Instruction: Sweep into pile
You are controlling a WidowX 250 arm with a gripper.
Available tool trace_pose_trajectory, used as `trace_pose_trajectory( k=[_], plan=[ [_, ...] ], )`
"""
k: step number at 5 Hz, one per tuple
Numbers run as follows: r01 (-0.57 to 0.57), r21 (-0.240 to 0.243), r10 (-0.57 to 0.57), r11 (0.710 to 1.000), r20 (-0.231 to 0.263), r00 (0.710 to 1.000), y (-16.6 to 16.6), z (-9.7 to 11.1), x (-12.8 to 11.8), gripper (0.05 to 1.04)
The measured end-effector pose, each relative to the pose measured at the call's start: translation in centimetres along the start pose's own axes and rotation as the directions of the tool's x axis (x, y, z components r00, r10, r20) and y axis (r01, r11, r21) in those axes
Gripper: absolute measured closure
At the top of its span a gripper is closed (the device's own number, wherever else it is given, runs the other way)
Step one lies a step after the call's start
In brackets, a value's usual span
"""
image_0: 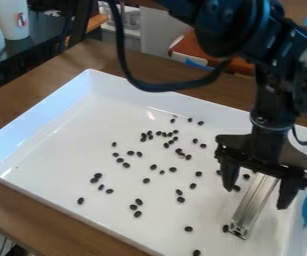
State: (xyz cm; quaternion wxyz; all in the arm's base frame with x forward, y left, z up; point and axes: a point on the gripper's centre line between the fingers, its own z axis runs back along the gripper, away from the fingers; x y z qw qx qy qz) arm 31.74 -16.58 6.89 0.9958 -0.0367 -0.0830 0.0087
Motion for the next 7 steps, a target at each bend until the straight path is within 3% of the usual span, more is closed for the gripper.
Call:
trace_pose_trajectory(
  k=[1, 3, 7],
  plan=[
    [-0.004, 0.024, 0.004, 1.000, -0.005, 1.000, -0.1, -1.2, -0.2, 0.133],
    [0.003, 0.013, -0.002, 1.000, -0.009, 1.000, 0.4, -1.4, 0.2, 0.681],
    [-0.001, 0.006, 0.001, 1.000, -0.004, 1.000, 7.3, -0.9, -0.1, 0.704]
  ],
)
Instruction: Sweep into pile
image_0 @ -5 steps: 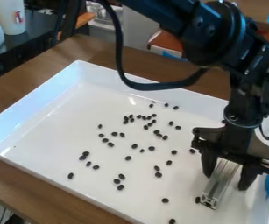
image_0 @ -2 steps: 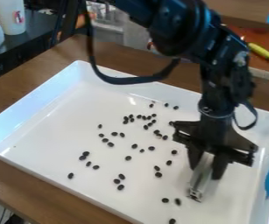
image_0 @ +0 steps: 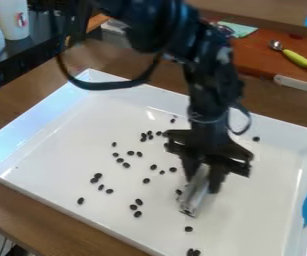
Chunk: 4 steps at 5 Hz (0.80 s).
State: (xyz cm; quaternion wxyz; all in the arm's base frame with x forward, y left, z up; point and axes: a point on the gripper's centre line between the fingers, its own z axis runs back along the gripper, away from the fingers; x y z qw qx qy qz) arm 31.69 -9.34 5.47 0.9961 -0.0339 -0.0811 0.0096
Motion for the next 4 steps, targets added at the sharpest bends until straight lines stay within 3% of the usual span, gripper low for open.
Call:
trace_pose_trajectory(
  k=[3, 4],
  plan=[
    [-0.027, 0.014, 0.027, 1.000, -0.013, 1.000, 8.4, 0.3, 0.1, 0.704],
    [-0.030, 0.013, 0.031, 0.999, -0.044, 0.999, 12.0, 0.6, -1.0, 0.704]
  ],
)
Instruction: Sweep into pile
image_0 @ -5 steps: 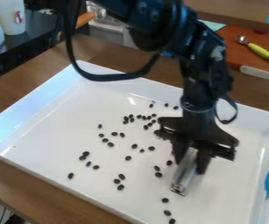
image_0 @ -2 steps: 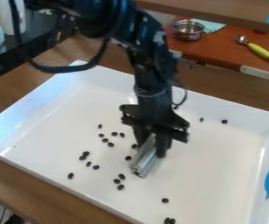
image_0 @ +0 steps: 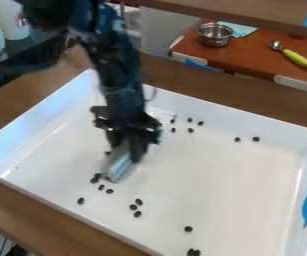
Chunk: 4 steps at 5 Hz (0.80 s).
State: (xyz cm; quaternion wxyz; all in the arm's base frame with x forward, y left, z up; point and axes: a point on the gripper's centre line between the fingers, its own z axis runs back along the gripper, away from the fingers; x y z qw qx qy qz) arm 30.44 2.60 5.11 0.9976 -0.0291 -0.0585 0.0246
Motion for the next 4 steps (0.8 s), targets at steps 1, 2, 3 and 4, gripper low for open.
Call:
trace_pose_trajectory(
  k=[1, 2, 3, 4],
  plan=[
    [0.018, 0.015, -0.017, 1.000, -0.024, 1.000, 2.9, 0.3, -0.7, 0.704],
    [0.008, 0.041, -0.006, 0.999, -0.048, 0.999, 6.3, 0.6, -1.6, 0.704],
    [0.003, -0.002, -0.003, 1.000, -0.017, 1.000, 6.7, 2.1, -1.9, 0.704],
    [-0.014, -0.075, 0.016, 0.997, 0.016, 1.000, 4.2, 4.5, -1.9, 0.704]
  ],
)
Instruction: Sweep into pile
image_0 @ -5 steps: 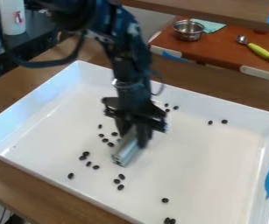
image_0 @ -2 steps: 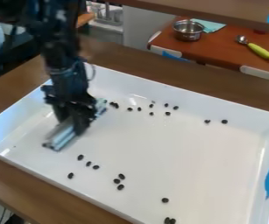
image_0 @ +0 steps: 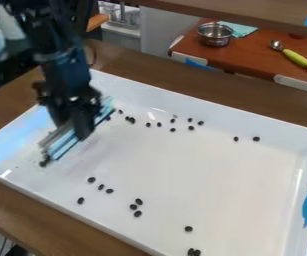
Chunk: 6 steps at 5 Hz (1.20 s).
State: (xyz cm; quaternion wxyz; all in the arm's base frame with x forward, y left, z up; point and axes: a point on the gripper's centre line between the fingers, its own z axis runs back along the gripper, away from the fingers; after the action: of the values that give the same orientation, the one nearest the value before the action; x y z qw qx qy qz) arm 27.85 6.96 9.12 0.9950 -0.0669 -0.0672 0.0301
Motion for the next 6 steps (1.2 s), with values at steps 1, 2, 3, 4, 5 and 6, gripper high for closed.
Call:
trace_pose_trajectory(
  k=[1, 2, 3, 4, 5, 6],
  plan=[
    [-0.013, -0.069, 0.016, 0.997, 0.037, 0.999, -4.4, 1.9, 0.7, 0.704],
    [-0.032, -0.066, 0.035, 0.997, 0.046, 0.998, -8.9, 2.0, 1.4, 0.704],
    [-0.037, -0.044, 0.038, 0.998, 0.019, 0.999, -13.3, 0.3, 0.9, 0.704],
    [-0.059, -0.032, 0.060, 0.998, 0.021, 0.998, -17.7, -1.6, 0.2, 0.704],
    [-0.070, -0.012, 0.070, 0.998, 0.019, 0.997, -20.2, -3.3, -0.3, 0.704],
    [-0.050, -0.008, 0.050, 0.999, 0.039, 0.998, -22.3, -4.2, -1.0, 0.704]
  ],
)
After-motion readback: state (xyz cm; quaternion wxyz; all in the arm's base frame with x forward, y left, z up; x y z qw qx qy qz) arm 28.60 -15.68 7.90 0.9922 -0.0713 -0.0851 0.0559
